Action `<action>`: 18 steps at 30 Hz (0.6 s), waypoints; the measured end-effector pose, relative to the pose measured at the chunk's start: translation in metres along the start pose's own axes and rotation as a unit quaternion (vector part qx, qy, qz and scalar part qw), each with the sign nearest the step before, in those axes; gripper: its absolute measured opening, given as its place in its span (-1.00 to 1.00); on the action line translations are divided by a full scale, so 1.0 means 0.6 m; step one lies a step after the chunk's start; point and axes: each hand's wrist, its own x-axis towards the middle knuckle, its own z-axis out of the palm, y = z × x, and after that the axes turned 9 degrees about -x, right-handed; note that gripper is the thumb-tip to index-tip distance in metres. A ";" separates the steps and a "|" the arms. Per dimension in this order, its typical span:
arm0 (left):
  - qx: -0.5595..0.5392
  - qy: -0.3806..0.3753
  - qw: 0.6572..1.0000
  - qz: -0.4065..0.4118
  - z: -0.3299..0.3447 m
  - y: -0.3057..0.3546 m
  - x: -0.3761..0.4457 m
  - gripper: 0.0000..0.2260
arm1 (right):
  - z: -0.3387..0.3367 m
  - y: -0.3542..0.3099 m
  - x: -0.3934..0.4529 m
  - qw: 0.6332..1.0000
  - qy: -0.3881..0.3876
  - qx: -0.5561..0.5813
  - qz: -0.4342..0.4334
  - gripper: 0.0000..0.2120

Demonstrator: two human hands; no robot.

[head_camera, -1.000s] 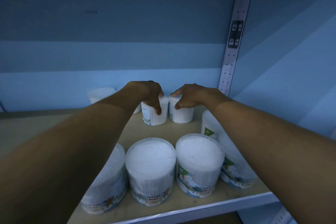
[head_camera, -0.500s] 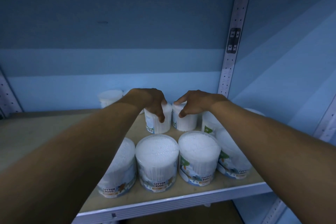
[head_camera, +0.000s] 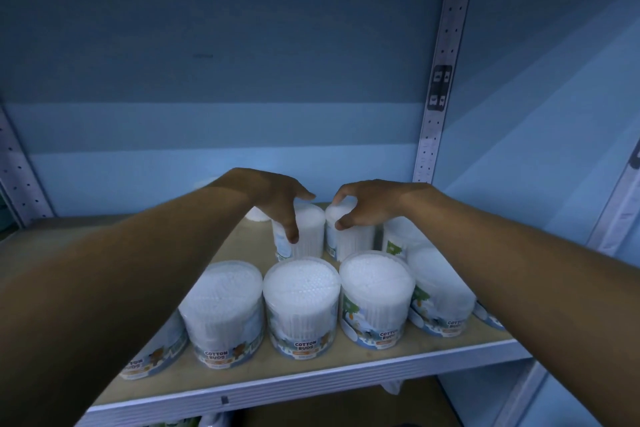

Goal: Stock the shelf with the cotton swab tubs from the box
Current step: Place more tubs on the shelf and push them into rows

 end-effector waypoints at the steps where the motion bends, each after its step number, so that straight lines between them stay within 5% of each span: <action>1: -0.001 0.000 1.000 0.003 0.000 -0.003 -0.001 -0.07 | -0.001 -0.002 0.000 1.000 0.007 -0.008 0.006 -0.38; 18: -0.030 -0.012 0.999 -0.019 0.002 -0.007 0.000 -0.02 | -0.016 -0.010 0.013 0.999 -0.010 -0.021 0.028 -0.16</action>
